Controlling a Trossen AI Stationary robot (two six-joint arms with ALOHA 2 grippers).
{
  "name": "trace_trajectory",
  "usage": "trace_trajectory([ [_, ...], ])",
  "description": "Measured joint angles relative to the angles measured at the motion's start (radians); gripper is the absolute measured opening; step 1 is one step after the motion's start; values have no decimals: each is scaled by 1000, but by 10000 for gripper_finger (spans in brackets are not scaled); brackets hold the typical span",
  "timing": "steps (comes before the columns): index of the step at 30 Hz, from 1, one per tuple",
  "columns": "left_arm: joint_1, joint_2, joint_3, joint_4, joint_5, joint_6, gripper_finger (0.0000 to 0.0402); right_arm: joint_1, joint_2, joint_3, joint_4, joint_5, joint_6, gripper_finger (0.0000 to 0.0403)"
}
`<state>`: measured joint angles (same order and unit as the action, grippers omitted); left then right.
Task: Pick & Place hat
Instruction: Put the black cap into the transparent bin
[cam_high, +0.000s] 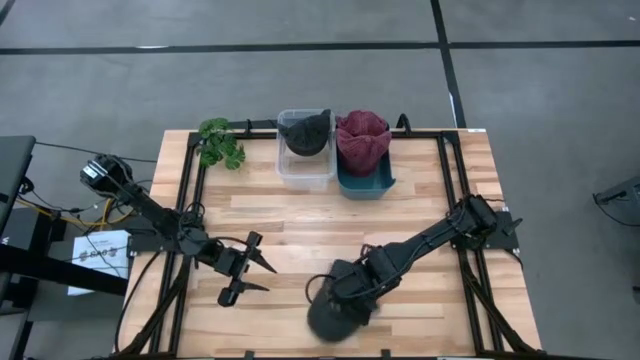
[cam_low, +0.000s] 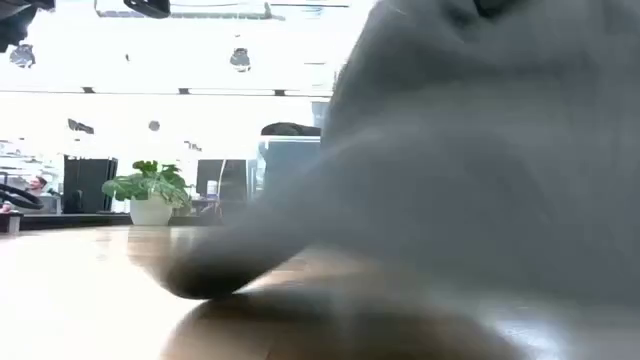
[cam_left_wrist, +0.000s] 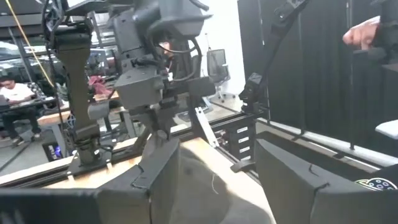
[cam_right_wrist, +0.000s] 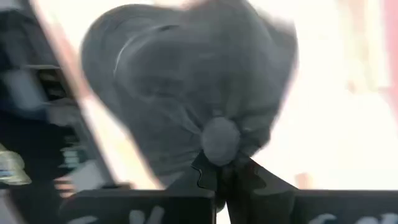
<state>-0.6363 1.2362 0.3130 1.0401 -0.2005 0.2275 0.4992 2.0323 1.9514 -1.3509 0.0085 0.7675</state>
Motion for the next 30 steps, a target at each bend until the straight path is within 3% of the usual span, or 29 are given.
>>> trace_trajectory([
  [7, 46, 0, 0, -17, -14, 3, 204, -11, 0, 0, -63, 120, -46, 0],
  [14, 87, 0, 0, -20, -7, 7, 204, -10, 0, 0, -58, 263, -391, 0],
  [20, 150, 0, 0, -31, 105, 22, 204, -9, 1, 0, -27, 393, -584, 0],
  [26, 227, 0, 0, -31, 156, 18, 204, -10, 1, 0, 135, 464, -795, 0],
  [30, 274, 0, 0, -31, 256, -38, 204, -10, 1, 0, 239, 492, -904, 0],
])
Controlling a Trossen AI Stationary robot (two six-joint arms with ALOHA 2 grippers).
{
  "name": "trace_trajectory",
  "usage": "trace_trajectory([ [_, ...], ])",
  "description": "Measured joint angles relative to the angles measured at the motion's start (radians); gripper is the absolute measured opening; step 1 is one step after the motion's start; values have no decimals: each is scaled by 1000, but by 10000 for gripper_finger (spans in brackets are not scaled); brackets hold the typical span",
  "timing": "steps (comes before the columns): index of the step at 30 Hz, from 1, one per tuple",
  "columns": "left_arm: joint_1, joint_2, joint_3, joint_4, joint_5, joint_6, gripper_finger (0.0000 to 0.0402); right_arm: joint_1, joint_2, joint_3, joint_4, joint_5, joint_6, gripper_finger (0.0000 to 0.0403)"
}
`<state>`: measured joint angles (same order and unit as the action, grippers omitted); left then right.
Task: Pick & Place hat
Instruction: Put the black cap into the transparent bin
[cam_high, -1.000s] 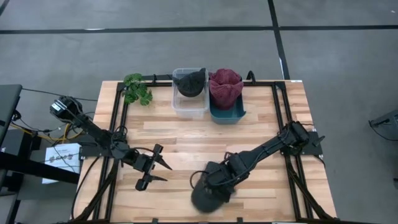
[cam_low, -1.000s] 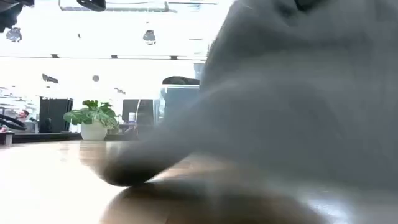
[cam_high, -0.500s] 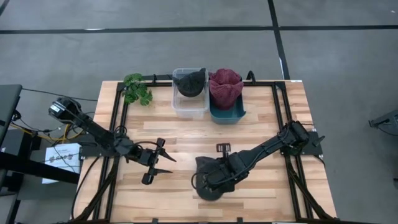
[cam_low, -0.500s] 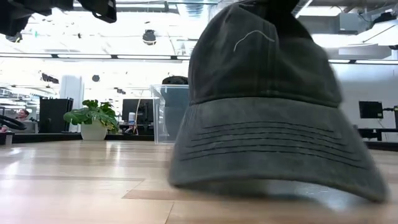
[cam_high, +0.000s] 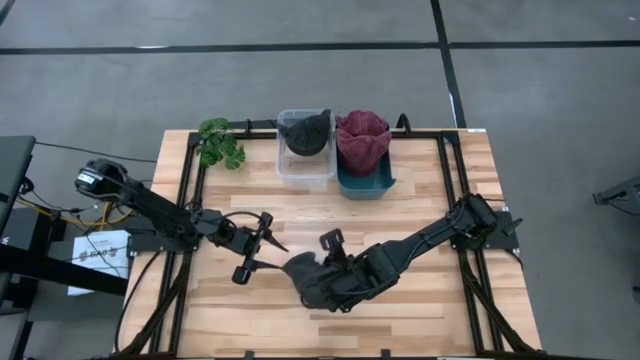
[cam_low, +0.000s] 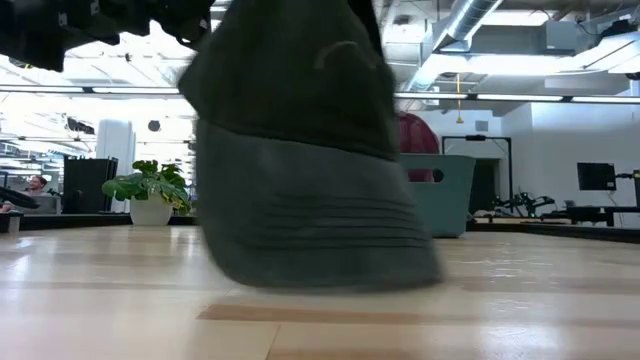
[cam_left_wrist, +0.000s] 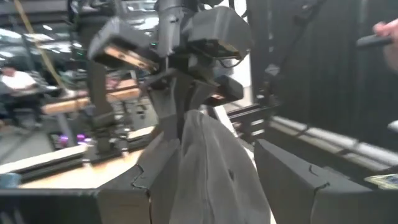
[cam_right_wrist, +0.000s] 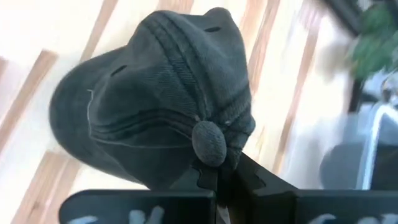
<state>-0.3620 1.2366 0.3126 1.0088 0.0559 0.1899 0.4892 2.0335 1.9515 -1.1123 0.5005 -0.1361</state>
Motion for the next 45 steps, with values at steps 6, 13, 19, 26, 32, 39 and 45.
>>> trace_trajectory([
  [6, 24, 0, 0, -23, 102, -68, 204, 0, 0, 0, 96, 30, -96, 0],
  [13, 24, 1, 0, -78, 103, -73, 204, -1, 0, 0, 166, 52, -160, 0],
  [19, 24, 1, 0, -101, 103, -76, 204, -11, 0, 0, 178, 52, -161, 0],
  [26, 23, 7, 0, -104, 102, -134, 174, -22, 0, 0, 180, 51, -160, 0],
  [32, 23, 8, 0, -103, 14, -191, 102, -30, 0, 0, 214, 47, -160, 0],
  [39, 24, 8, 0, -95, -46, -240, 9, -41, 0, 0, 255, 45, 77, 0],
  [45, 23, 8, 0, -88, -3, -249, 6, -47, 0, 0, 235, -52, 232, 19],
])
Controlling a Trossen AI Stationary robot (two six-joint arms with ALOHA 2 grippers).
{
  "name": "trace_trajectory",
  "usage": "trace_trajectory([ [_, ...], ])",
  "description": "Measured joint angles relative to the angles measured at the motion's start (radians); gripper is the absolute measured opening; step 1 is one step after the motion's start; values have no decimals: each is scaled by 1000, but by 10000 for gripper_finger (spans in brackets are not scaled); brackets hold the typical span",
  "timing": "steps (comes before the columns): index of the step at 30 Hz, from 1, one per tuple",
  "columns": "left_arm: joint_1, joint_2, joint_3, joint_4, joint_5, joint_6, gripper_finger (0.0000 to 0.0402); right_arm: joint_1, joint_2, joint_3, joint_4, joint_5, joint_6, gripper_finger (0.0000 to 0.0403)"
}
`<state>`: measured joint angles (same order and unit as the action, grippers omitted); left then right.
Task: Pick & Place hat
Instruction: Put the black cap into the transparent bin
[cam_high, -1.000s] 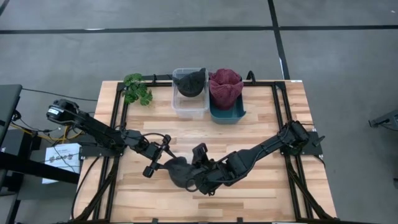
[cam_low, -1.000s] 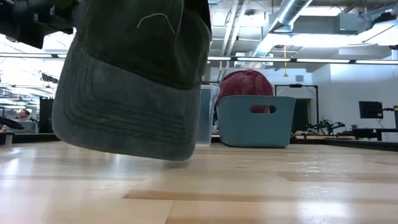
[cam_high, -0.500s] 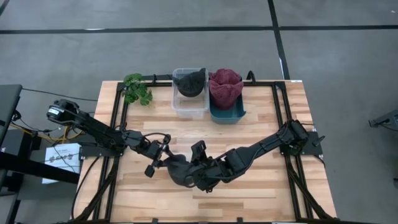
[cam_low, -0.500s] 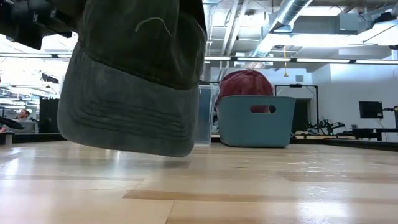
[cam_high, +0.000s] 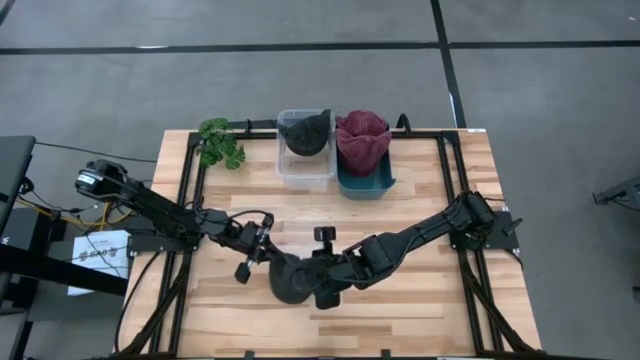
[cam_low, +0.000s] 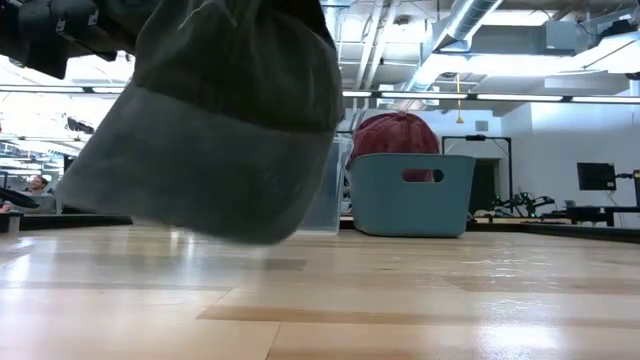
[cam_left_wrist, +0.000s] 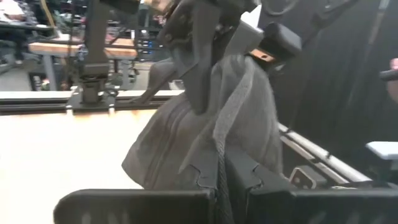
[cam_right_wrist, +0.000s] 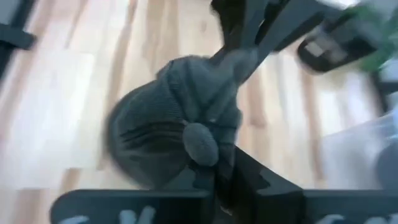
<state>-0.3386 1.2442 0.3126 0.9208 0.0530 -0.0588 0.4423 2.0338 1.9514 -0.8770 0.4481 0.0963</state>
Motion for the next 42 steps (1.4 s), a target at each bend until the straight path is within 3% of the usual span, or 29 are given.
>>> trace_trajectory([
  [7, 0, -10, 0, 12, 65, 5, 5, 8, 0, 0, -57, -57, 113, 93],
  [15, -24, -13, 0, 61, 81, 54, 4, 38, 0, 0, -59, -86, 115, 169],
  [18, -27, -14, 0, 111, 146, 54, 4, 43, 0, 0, -59, -85, 115, 184],
  [28, -65, -147, 0, 133, 243, 54, 4, 48, 0, 0, -53, -84, 115, 184],
  [34, -97, -216, 0, 131, 250, 84, 4, 47, 0, 0, 47, -130, 88, 176],
  [42, -98, -215, 0, 96, 235, 108, 4, 46, 0, 0, 81, -154, 53, 165],
])
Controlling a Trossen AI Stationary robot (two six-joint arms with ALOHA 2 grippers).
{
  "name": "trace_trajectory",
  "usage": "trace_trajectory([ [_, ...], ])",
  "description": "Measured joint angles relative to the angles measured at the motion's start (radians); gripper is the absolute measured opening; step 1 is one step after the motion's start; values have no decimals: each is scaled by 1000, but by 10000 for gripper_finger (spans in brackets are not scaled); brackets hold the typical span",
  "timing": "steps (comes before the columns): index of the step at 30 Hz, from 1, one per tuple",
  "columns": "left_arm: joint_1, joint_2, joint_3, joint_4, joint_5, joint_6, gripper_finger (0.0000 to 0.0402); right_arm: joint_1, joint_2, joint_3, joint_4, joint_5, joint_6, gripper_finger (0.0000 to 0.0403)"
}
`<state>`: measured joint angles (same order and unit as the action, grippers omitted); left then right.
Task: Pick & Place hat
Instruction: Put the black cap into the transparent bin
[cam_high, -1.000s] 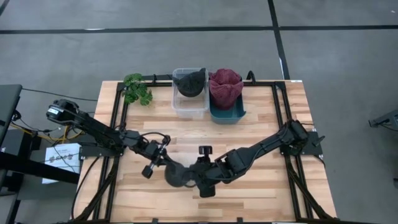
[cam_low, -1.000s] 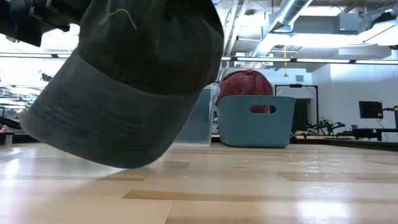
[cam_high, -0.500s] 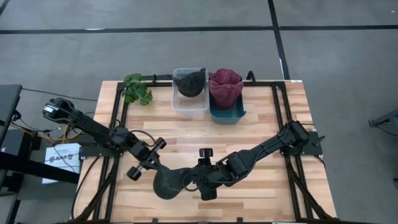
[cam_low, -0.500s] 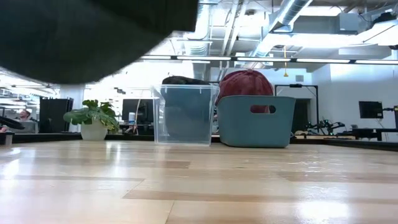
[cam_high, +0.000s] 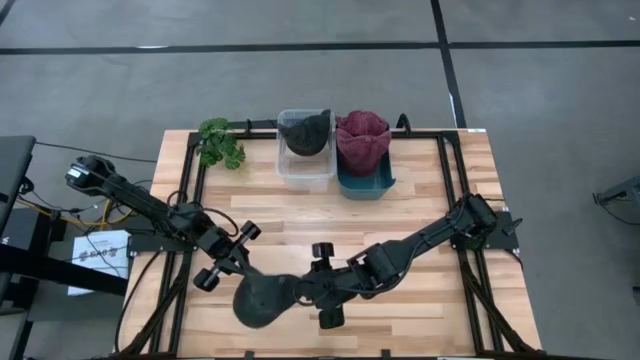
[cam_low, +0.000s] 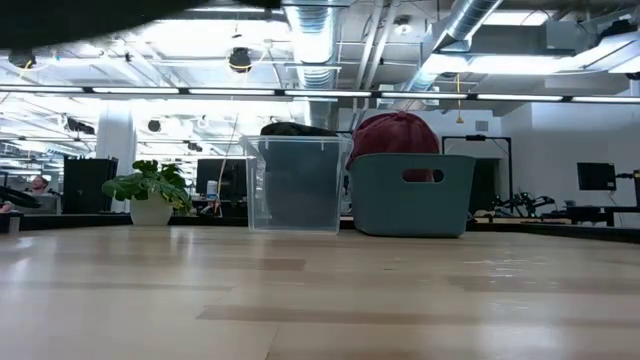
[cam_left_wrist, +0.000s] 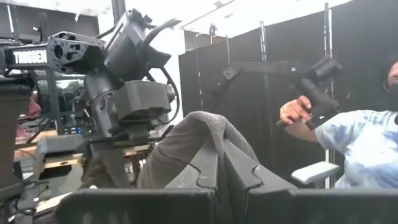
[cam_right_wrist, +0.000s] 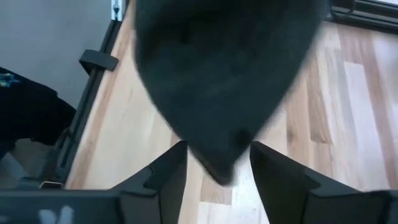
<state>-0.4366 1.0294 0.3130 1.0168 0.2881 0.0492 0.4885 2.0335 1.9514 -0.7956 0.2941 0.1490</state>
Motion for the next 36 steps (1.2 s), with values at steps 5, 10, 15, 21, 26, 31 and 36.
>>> trace_trajectory([
  [5, 0, 0, 0, 1, -33, 22, 4, -6, 0, 0, 38, -83, -30, 101],
  [10, 0, 0, 0, 0, -37, 25, 4, -7, 0, 0, 11, -128, -85, 11],
  [15, 0, 0, 0, -1, -58, 22, 15, -7, 0, 0, 0, -112, -66, 3],
  [21, 5, -1, 0, -67, -103, 29, 72, -8, 0, 0, -5, -112, -60, 1],
  [26, 7, 0, 0, -146, -105, 30, 137, -13, 0, 0, -5, -112, -61, 1],
  [31, 7, 0, 0, -187, -105, 32, 177, -26, 0, 0, -5, -112, -62, 1],
  [36, 7, 0, 0, -238, -105, 32, 183, -44, 0, 0, -4, -120, -71, 0],
])
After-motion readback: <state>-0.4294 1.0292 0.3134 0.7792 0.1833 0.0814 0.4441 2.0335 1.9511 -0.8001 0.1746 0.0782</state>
